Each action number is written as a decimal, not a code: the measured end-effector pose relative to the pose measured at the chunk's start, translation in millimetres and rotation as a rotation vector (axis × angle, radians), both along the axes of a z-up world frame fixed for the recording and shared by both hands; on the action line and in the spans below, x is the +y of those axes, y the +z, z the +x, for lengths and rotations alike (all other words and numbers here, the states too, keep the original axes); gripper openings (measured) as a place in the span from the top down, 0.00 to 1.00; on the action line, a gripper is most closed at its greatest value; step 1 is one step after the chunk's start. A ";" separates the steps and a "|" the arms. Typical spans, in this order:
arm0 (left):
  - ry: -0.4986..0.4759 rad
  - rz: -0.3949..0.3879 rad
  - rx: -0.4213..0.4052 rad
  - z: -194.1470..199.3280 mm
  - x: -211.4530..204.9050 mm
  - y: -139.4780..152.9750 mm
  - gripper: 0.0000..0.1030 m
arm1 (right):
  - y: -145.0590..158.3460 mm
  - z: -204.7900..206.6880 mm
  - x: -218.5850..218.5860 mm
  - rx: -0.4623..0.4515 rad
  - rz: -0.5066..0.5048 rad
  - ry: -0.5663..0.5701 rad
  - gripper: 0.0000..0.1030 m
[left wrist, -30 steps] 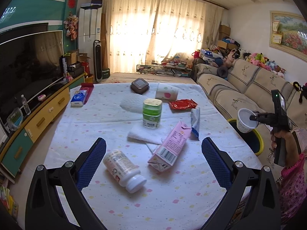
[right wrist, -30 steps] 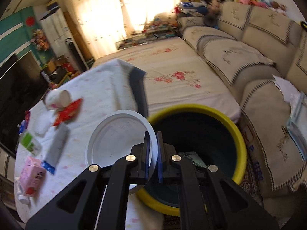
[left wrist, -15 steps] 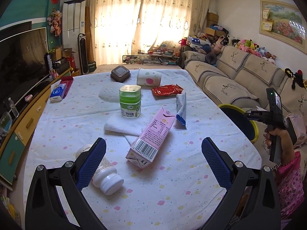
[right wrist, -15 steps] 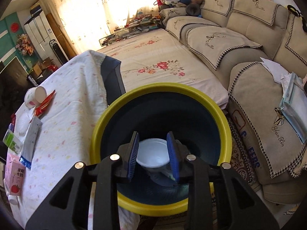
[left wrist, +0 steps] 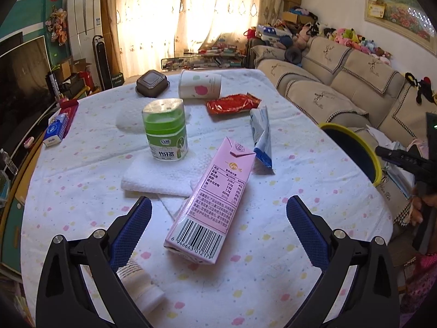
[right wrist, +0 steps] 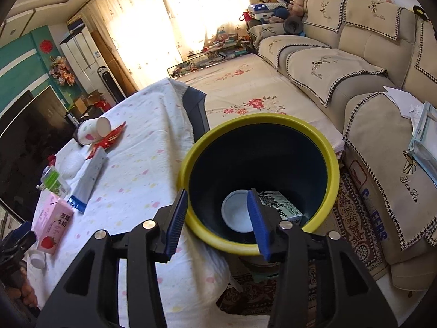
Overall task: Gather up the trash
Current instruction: 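Grasp the pink milk carton with the left gripper, then carry the carton over the bin and open the left gripper, then grasp the white toothpaste tube with the right gripper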
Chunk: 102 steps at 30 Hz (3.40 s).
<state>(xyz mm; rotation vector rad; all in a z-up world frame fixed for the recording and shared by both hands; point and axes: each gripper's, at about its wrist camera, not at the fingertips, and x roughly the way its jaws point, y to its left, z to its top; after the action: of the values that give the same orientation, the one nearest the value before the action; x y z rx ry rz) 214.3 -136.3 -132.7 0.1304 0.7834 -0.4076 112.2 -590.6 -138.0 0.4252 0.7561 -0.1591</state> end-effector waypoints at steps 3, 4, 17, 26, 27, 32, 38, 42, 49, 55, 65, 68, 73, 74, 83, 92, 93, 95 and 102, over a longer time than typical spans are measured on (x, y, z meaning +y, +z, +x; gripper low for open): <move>0.003 0.027 0.018 8.3 -3.9 -7.8 0.11 | 5.0 -3.6 2.9 -0.016 0.012 0.017 0.55; 0.003 0.030 0.024 10.8 -4.9 -9.9 0.13 | 5.9 -5.1 3.5 -0.021 0.016 0.019 0.55; 0.052 0.092 0.083 28.6 -8.0 -32.2 0.38 | 1.7 -15.4 -3.8 -0.025 0.066 0.016 0.54; 0.070 0.076 0.079 20.9 -3.5 -25.7 0.59 | 2.0 -20.2 -7.6 -0.032 0.076 0.010 0.54; 0.066 0.073 0.071 16.5 -3.7 -22.3 0.61 | 2.4 -20.8 -7.1 -0.032 0.074 0.010 0.54; 0.027 0.025 0.042 -8.7 -6.5 -0.5 0.62 | 7.4 -24.5 -5.7 -0.048 0.067 0.012 0.54; -0.048 -0.031 -0.001 -38.7 -21.6 28.9 0.62 | 12.1 -33.1 -10.3 -0.069 0.069 0.003 0.54; -0.116 -0.057 -0.026 -52.8 -41.1 46.7 0.62 | 15.5 -40.4 -15.9 -0.082 0.062 -0.019 0.54; -0.235 -0.059 -0.025 -42.5 -110.0 55.9 0.62 | 17.9 -54.0 -34.0 -0.099 0.042 -0.083 0.54; -0.323 -0.037 -0.018 -26.8 -187.8 45.3 0.62 | 16.6 -67.8 -54.5 -0.101 0.025 -0.142 0.54; -0.412 0.028 0.046 13.9 -297.3 10.7 0.62 | 9.5 -81.4 -80.6 -0.099 0.041 -0.189 0.53; -0.420 0.037 0.062 25.0 -313.7 -0.5 0.62 | 8.4 -82.2 -83.1 -0.096 0.040 -0.199 0.53; -0.408 0.042 0.079 42.8 -334.1 -14.4 0.55 | 4.9 -80.7 -83.2 -0.084 0.044 -0.199 0.53; -0.396 0.052 0.074 46.3 -337.1 -15.8 0.48 | 4.5 -80.1 -83.4 -0.082 0.044 -0.197 0.53; -0.335 -0.051 0.027 34.2 -280.4 18.5 0.31 | 4.5 -71.2 -68.9 -0.071 0.027 -0.162 0.52; -0.159 -0.147 -0.101 -17.8 -138.1 75.6 0.16 | -1.3 -47.5 -34.9 -0.045 0.012 -0.067 0.52; -0.125 -0.154 -0.111 -21.5 -119.2 79.4 0.15 | -1.0 -44.0 -28.6 -0.042 0.010 -0.053 0.52; -0.048 -0.155 -0.134 -29.1 -84.3 84.2 0.13 | -0.3 -34.8 -13.5 -0.036 0.004 -0.013 0.52; 0.165 -0.133 -0.155 -41.6 11.3 80.5 0.12 | 11.5 16.5 76.1 -0.030 -0.042 0.186 0.52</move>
<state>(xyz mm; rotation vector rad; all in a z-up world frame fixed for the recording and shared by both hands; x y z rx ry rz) 172.7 -125.0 -52.2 -0.0272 0.6069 -0.2878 128.8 -514.5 -126.6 0.3151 0.7573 0.0062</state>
